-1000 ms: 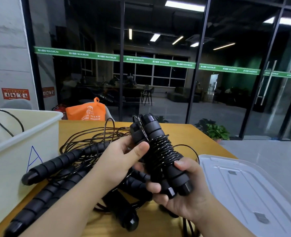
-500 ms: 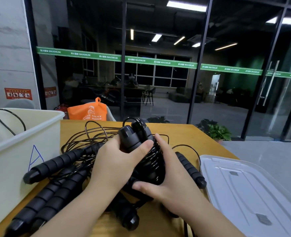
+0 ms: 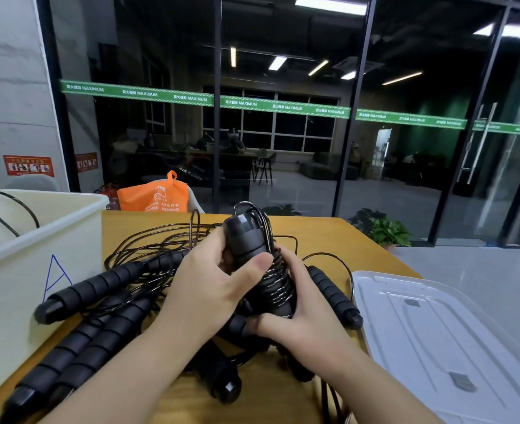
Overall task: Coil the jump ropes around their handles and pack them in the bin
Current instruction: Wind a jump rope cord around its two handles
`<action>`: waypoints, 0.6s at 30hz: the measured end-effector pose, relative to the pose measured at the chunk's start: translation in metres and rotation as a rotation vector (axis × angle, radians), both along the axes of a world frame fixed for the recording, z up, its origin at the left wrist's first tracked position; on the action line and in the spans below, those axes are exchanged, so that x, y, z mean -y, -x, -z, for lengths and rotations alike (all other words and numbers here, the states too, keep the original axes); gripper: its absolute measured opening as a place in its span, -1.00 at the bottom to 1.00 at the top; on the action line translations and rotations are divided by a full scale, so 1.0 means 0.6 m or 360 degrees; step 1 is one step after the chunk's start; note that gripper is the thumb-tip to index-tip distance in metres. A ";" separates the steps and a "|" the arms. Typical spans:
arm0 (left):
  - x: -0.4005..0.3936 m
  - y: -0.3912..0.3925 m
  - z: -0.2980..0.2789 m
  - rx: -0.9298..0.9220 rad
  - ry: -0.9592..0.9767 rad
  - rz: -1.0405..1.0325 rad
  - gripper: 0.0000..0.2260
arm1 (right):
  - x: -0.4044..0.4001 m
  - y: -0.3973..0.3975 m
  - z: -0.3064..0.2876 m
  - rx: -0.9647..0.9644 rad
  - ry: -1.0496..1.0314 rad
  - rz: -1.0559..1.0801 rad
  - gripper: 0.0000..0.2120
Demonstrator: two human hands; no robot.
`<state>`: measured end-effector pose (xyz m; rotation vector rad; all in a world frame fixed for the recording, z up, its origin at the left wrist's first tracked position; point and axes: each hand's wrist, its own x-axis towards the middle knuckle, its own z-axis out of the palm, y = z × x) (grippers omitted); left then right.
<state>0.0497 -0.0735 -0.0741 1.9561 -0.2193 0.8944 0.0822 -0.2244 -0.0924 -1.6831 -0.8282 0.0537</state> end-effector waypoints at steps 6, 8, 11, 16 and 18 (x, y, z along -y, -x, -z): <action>-0.017 -0.003 0.005 0.0258 -0.0219 -0.0002 -0.53 | 0.002 -0.002 -0.006 -0.0697 -0.0564 -0.0694 -0.49; -0.017 -0.006 0.008 0.0216 -0.0104 0.0066 -0.54 | 0.001 -0.002 -0.006 -0.0830 -0.0669 -0.0811 -0.46; -0.019 -0.012 0.008 0.0156 0.0093 0.0103 -0.52 | 0.000 -0.006 -0.006 -0.0964 -0.0767 -0.0853 -0.29; -0.031 -0.014 0.004 0.0229 -0.0094 -0.0105 -0.57 | 0.004 -0.008 -0.008 -0.1089 -0.0784 -0.0921 -0.32; -0.034 -0.009 0.001 0.0256 -0.0311 -0.0194 -0.61 | 0.005 -0.007 -0.008 -0.1086 -0.0787 -0.0956 -0.37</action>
